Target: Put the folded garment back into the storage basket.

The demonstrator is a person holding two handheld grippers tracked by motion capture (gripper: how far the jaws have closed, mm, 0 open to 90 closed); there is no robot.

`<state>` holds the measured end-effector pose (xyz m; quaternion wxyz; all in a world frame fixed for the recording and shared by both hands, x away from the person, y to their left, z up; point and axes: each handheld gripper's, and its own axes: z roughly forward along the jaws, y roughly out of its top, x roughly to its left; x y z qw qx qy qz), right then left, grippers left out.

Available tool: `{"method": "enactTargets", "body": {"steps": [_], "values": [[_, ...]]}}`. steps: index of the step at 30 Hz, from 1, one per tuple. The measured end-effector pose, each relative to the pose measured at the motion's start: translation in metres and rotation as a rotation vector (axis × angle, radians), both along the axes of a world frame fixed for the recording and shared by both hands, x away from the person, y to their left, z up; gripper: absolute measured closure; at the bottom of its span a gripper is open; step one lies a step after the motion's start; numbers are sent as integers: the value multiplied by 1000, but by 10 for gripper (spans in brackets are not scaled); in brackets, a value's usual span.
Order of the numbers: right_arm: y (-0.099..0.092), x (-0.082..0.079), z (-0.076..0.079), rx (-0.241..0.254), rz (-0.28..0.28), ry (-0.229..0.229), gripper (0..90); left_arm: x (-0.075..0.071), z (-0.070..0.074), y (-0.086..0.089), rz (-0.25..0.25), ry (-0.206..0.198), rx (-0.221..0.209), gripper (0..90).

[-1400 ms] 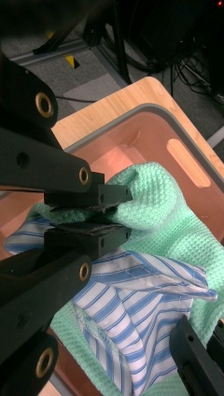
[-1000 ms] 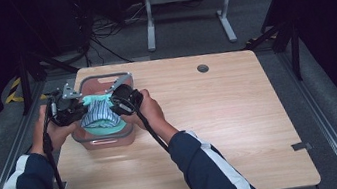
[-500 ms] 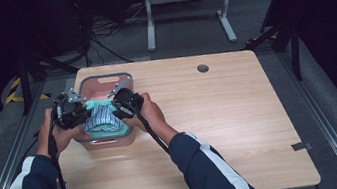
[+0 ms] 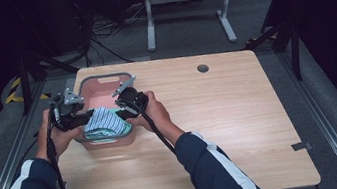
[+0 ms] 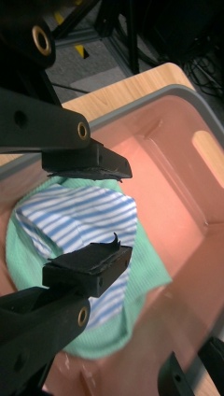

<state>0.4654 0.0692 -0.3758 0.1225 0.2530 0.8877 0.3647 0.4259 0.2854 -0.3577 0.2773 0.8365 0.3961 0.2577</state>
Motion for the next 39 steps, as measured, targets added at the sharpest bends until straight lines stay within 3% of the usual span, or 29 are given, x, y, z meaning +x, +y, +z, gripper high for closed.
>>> {"method": "enactTargets", "body": {"steps": [7, 19, 20, 27, 39], "values": [[-18, -10, 9, -14, 19, -49, 547, -19, 4, -15, -44, -31, -23, 508], [-62, -30, 17, -73, 13, -129, 413, -44, 5, -46, -111, -79, -82, 388], [-70, -34, 17, -95, 16, -145, 396, -48, 5, -53, -126, -91, -84, 380], [-105, -49, 19, -117, -25, -185, 309, -65, 1, -81, -207, -95, -90, 314], [-163, -69, 11, -146, -61, -199, 261, -83, -16, -114, -315, -81, -94, 251]]}}
